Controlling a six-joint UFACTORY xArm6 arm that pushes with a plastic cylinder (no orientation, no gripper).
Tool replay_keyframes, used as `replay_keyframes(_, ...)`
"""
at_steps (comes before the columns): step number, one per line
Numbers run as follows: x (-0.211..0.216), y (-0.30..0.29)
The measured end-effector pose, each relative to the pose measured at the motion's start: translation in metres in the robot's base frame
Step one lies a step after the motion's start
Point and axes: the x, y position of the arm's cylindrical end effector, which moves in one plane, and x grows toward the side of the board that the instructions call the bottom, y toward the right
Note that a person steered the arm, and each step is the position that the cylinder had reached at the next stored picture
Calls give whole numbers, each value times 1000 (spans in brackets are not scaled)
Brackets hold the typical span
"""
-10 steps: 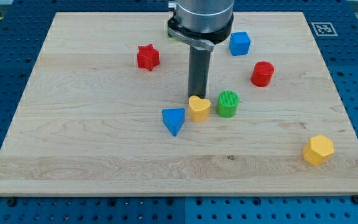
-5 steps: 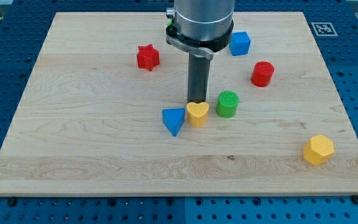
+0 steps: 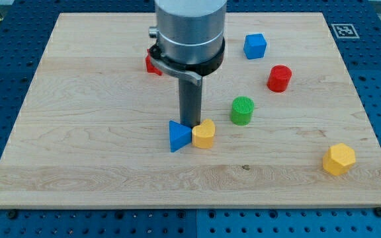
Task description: Drag the yellow heart to the left of the yellow hexagon
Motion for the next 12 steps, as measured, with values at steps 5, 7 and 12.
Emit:
replay_keyframes(5, 25, 35)
replay_keyframes(7, 42, 59)
replay_keyframes(12, 55, 125)
